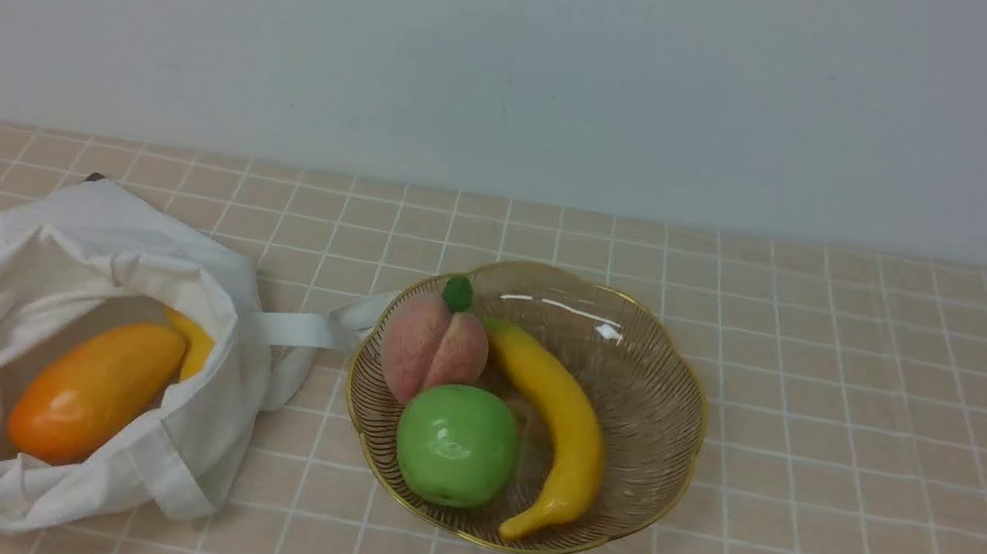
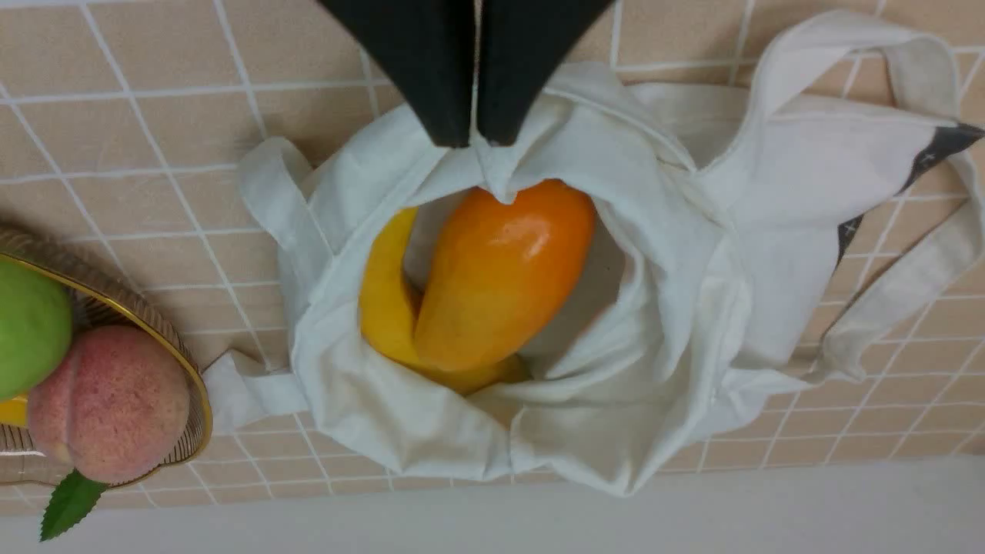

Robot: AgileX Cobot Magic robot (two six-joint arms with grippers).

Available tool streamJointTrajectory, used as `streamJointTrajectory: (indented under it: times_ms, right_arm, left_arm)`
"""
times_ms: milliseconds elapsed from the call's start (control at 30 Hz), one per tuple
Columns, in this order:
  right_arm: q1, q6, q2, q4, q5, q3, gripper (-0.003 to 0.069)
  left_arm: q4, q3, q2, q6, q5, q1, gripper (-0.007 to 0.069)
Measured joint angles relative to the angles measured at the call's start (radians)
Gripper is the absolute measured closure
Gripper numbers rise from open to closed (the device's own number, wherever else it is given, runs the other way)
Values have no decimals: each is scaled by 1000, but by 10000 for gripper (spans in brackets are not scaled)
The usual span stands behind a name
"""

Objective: Take the fruit out of the bag on the brown coffee tablecloth and place them on the plate.
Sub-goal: 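Reach into the cloth bag and grasp the fruit inside with the left gripper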

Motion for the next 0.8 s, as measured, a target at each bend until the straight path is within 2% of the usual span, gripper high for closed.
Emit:
streamJointTrajectory:
  times_ms: [600,800]
  right_arm:
    - [0,0,0,0,0,0,676]
    - [0,0,0,0,0,0,676]
  left_arm:
    - [4,1,0,-6,-9,0,632]
    - [-140,3,0,-113,-228,0,632]
